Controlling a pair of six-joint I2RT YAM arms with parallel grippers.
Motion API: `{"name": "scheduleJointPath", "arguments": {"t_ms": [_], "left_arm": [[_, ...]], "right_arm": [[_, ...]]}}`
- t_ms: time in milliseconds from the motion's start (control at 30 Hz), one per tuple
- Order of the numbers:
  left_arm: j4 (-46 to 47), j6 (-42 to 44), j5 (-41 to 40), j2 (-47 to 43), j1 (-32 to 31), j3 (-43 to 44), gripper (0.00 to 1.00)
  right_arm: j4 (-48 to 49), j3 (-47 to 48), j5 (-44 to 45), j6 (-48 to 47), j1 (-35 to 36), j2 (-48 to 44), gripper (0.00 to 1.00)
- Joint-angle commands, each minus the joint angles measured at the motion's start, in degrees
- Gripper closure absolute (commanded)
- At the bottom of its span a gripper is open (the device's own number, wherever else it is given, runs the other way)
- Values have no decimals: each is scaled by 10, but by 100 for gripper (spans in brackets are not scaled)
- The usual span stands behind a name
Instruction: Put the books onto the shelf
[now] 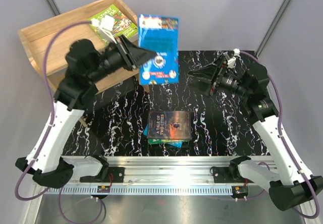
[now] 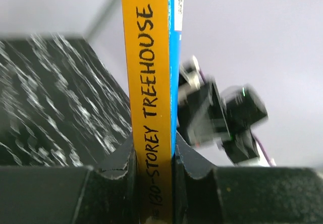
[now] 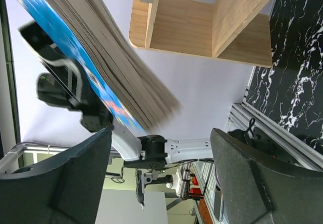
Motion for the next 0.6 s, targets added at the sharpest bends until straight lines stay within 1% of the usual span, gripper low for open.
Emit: {"name": "scheduleJointPath", "arguments": {"t_ms": [0, 100, 133, 300, 333, 367, 400, 467, 533, 567], "left_arm": [[-34, 51, -15, 28, 70, 112, 100], [-34, 46, -15, 56, 109, 177, 100], [-31, 43, -16, 62, 134, 191, 100], [18, -14, -21, 97, 219, 222, 100], [20, -27, -24, 115, 237, 242, 100], [13, -31, -24, 124, 237, 242, 100], [4, -35, -35, 132, 253, 263, 100], [-14, -39, -47, 150, 264, 274, 100], [-16, -58, -30, 164, 284, 276, 100], [-48, -63, -30, 179, 293, 282, 100]], "right_arm": [[-48, 7, -14, -31, 4, -13, 14], [-53, -8, -12, -30, 4, -26, 13], [-57, -12, -11, -31, 4, -29, 13], [-89, -18, -13, -48, 4, -41, 13], [-98, -18, -14, -53, 4, -42, 13], [-98, -18, -13, -56, 4, -42, 13], [-105, -17, -13, -58, 4, -43, 13], [-114, -16, -13, -63, 4, -43, 13], [-120, -15, -13, -70, 4, -42, 13], [-127, -14, -13, -73, 4, -42, 13]]}}
